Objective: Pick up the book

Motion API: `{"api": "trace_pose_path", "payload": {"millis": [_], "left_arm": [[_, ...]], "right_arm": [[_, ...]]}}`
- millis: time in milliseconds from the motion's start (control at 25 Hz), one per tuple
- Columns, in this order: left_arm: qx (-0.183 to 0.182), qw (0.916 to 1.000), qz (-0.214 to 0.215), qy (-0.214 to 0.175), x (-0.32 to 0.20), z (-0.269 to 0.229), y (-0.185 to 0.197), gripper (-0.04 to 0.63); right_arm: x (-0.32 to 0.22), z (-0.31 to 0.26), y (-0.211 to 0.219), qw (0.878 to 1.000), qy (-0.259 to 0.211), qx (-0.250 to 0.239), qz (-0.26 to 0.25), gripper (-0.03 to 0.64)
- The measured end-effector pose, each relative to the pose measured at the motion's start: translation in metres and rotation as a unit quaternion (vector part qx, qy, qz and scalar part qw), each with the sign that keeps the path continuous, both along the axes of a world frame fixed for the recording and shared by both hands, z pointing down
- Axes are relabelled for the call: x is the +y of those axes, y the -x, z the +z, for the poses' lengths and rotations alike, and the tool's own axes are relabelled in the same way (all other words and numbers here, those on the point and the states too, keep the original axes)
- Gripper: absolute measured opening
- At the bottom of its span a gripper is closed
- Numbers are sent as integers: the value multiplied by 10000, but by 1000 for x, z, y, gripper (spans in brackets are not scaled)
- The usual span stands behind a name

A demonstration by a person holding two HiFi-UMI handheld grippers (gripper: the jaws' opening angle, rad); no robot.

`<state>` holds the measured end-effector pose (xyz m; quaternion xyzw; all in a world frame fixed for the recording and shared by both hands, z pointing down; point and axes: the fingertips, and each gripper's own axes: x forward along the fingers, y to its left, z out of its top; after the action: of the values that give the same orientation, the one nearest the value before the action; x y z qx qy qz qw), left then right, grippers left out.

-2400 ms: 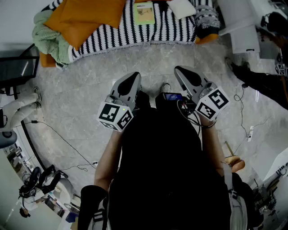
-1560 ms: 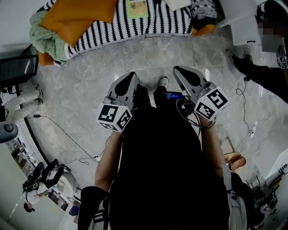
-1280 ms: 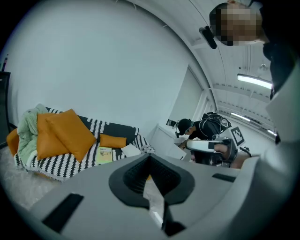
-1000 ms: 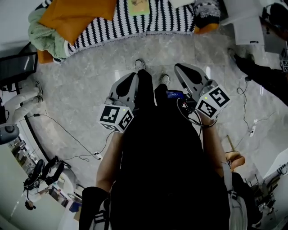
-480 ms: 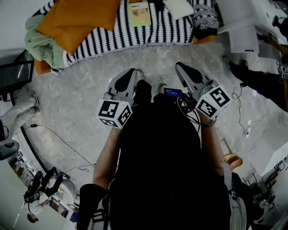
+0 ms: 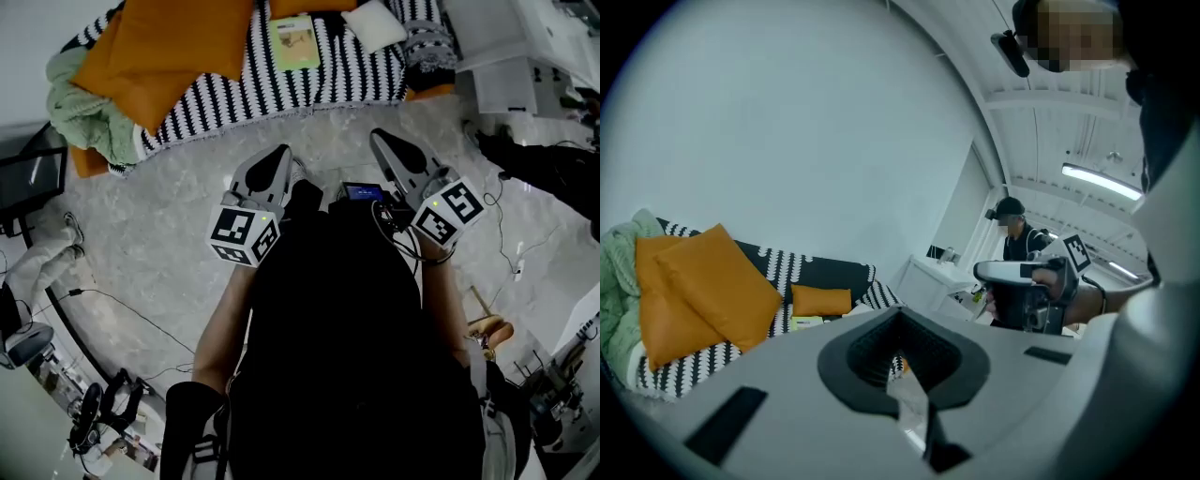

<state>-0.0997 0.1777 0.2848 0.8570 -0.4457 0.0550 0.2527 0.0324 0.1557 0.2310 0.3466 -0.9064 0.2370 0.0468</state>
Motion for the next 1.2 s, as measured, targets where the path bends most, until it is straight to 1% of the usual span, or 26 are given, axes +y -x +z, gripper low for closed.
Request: {"api": "trace_pose_path", "payload": {"millis": [160, 360, 440, 520, 600, 840, 1120, 1200], "left_arm": [[-41, 9997, 249, 13, -10, 4, 9, 14], [-65, 9992, 375, 78, -14, 7, 14, 14], [-7, 9989, 470, 45, -14, 7, 11, 14], [127, 9980, 621, -26, -11, 5, 6, 14], [164, 9975, 692, -43, -10, 5, 2, 14], [45, 9984, 563, 88, -18, 14, -2, 14], [-58, 9992, 346, 174, -57, 10, -7, 14], [-39, 9993, 298, 208, -69, 9, -10, 14]], "right_arm": [[-10, 2, 15, 9999, 14, 67, 137, 17], [-9, 3, 27, 9998, 107, 152, 120, 17], [-8, 6, 27, 9997, 153, 174, 121, 17], [-8, 8, 26, 9996, 194, 155, 120, 17], [-11, 10, 24, 9996, 220, 134, 123, 17], [-32, 12, 16, 9998, 191, 51, 87, 17], [-78, 8, 7, 9999, 113, -103, -9, 17], [-91, 8, 5, 9998, 120, -134, -59, 17]]}}
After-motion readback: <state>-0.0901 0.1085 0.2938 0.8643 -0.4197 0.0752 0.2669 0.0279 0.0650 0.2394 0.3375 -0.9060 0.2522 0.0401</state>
